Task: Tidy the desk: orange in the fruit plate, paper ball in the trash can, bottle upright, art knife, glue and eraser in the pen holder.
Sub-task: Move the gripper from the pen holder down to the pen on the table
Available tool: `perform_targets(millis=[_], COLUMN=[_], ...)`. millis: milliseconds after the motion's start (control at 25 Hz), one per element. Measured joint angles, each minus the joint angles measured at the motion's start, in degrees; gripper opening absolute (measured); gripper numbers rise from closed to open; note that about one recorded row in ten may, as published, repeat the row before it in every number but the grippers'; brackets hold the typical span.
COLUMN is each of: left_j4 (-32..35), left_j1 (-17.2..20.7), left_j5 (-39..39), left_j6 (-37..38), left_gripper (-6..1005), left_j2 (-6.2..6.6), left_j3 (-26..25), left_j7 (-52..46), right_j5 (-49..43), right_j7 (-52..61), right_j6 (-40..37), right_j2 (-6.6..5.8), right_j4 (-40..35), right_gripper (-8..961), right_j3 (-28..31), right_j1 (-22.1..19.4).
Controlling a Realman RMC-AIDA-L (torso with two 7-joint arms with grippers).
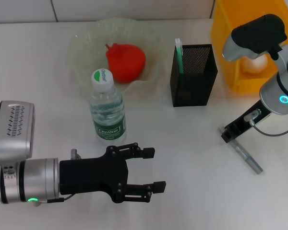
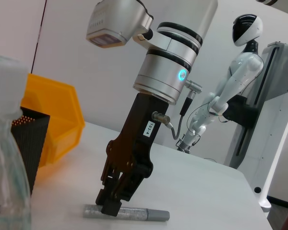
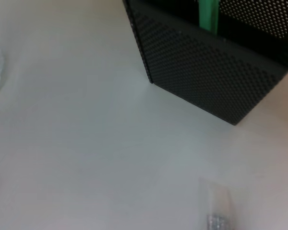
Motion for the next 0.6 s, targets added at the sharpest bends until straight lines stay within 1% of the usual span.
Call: perform_targets(millis=[240, 600], left_j4=[-0.1, -0.1], left_j1=[0.1, 0.3], left_j5=[0.0, 0.0], left_j6=[0.0, 0.0], left_gripper=[846, 846], left_j2=[0.00, -0.01], left_j3=[0.1, 0.1], left_j7=[0.0, 0.0], right_j5=[0.0, 0.0], right_j7=[0.2, 0.2], right_j6=[0.5, 0.6], right_j2=[0.02, 0.02], right_j4=[0.0, 0.9], right_gripper=[219, 201], right_j3=[-0.3, -0.3], right_j1=[0.0, 0.1])
